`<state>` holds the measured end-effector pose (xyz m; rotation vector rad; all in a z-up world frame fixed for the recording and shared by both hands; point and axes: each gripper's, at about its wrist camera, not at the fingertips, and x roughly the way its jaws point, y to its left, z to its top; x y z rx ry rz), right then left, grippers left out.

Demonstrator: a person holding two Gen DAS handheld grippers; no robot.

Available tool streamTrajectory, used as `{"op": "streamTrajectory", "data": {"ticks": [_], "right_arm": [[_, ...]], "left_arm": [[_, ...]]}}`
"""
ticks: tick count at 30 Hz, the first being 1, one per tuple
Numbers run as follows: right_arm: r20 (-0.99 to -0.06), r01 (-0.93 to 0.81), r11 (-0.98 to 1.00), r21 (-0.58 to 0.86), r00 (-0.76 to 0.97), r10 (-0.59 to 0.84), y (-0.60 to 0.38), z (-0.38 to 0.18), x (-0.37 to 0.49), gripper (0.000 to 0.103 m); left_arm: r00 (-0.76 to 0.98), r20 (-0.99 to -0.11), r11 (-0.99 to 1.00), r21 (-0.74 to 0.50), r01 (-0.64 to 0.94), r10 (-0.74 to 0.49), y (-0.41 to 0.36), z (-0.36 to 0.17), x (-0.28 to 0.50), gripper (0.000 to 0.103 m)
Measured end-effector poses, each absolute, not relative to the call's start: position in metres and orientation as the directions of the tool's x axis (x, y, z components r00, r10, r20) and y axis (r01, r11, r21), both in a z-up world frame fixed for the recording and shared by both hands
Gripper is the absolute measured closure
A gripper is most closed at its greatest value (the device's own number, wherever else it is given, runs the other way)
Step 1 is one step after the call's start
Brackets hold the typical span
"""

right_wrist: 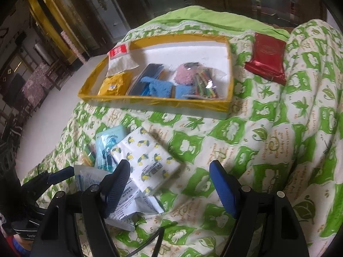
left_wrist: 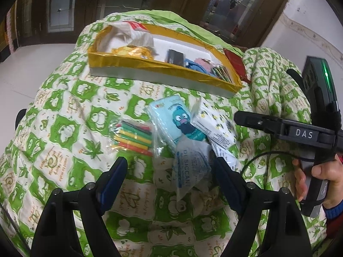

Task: Organize soft objects
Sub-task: 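Move both open tools back toward the remaining packets beside the tray, then position left tool at blue desiccant packet while right tool approaches lemon-print pack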

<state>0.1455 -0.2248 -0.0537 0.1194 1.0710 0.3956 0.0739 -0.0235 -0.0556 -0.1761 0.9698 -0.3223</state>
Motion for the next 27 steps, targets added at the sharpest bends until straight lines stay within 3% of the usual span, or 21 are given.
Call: {"op": "streamTrajectory", "data": {"ticks": [9, 12, 14, 16, 22, 25, 27], "right_arm": [[-0.853, -0.319, 0.912, 0.258, 0.369, 0.370, -0.204, -0.065, 0.146, 0.023], [-0.856, -0.327, 0.907, 0.266, 0.353, 0.379, -0.201, -0.069, 0.152, 0.023], [-0.859, -0.329, 0.905, 0.271, 0.341, 0.381, -0.198, -0.072, 0.158, 0.023], [-0.862, -0.328, 0.903, 0.277, 0.332, 0.384, -0.196, -0.075, 0.163, 0.023], [-0.874, -0.356, 0.898, 0.257, 0.310, 0.373, -0.188, -0.079, 0.164, 0.023], [-0.883, -0.378, 0.896, 0.233, 0.303, 0.357, -0.182, -0.082, 0.163, 0.034], [-0.883, -0.388, 0.896, 0.215, 0.315, 0.349, -0.180, -0.081, 0.161, 0.035]], "left_arm": [[0.505, -0.783, 0.930, -0.280, 0.236, -0.364, -0.038, -0.060, 0.078, 0.023], [0.478, -0.788, 0.920, -0.298, 0.253, -0.387, -0.044, -0.065, 0.083, 0.032], [0.460, -0.795, 0.915, -0.304, 0.264, -0.396, -0.048, -0.068, 0.085, 0.046], [0.443, -0.804, 0.914, -0.299, 0.276, -0.397, -0.052, -0.072, 0.086, 0.053], [0.443, -0.801, 0.912, -0.309, 0.271, -0.403, -0.053, -0.075, 0.087, 0.066], [0.448, -0.797, 0.911, -0.311, 0.272, -0.406, -0.054, -0.073, 0.084, 0.069], [0.453, -0.791, 0.909, -0.319, 0.268, -0.411, -0.052, -0.071, 0.082, 0.069]]}}
